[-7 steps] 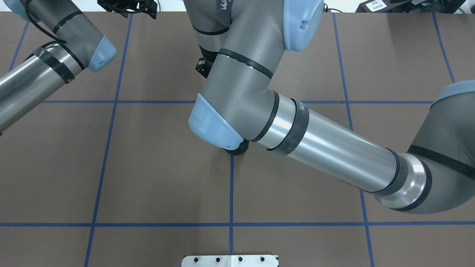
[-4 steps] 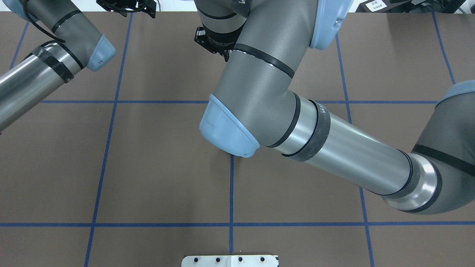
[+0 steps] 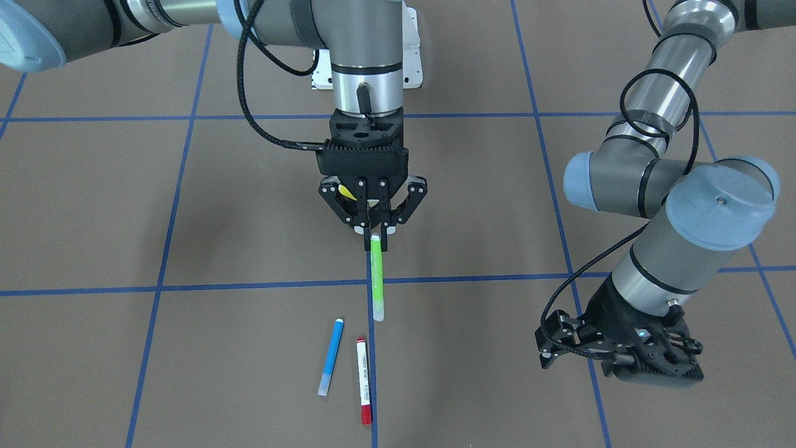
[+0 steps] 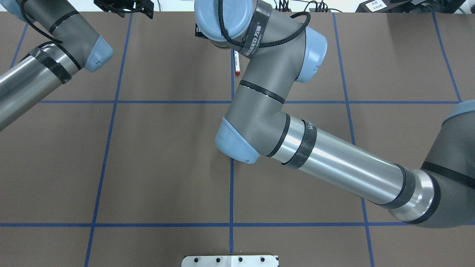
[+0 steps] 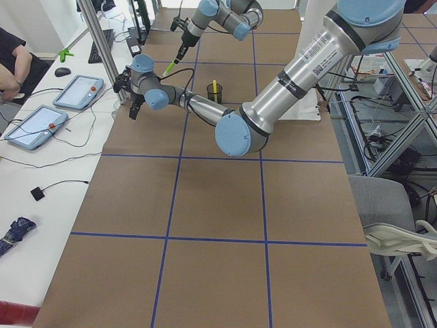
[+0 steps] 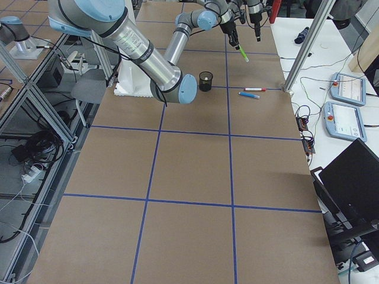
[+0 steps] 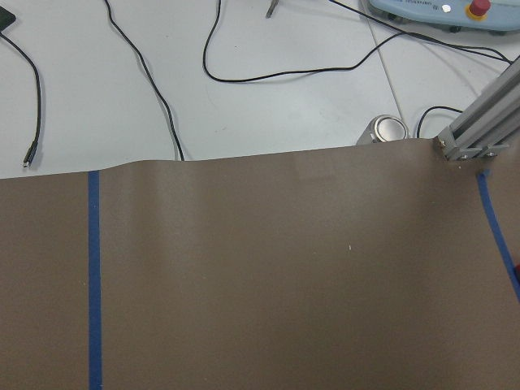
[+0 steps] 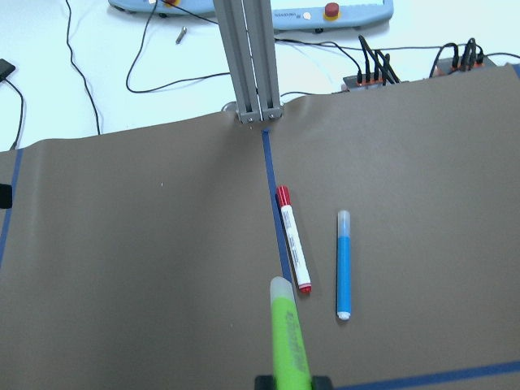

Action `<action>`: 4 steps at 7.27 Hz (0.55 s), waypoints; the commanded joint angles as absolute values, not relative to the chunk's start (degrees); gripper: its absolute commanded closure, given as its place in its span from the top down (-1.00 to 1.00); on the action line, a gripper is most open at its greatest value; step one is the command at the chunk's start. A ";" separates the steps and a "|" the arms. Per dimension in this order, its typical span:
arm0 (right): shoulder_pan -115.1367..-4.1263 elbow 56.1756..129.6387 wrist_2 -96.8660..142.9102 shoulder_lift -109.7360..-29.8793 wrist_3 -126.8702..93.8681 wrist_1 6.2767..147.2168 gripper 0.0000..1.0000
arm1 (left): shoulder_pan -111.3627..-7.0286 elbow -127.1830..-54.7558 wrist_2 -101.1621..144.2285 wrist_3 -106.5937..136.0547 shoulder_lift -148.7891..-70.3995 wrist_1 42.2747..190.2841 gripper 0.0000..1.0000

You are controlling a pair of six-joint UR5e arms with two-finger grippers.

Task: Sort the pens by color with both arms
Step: 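Lift the green marker out of the cup with the right gripper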

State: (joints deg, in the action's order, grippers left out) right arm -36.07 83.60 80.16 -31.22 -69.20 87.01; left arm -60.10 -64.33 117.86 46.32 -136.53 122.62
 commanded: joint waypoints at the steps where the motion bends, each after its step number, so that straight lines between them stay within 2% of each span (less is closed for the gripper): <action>1: -35.24 65.66 70.09 -28.94 -67.07 70.20 -1.00 | -60.20 -64.51 117.86 46.41 -136.06 122.78 1.00; 4: -34.02 51.63 64.36 -26.12 -66.01 61.35 -1.00 | -60.21 -64.51 117.86 46.32 -135.97 122.78 1.00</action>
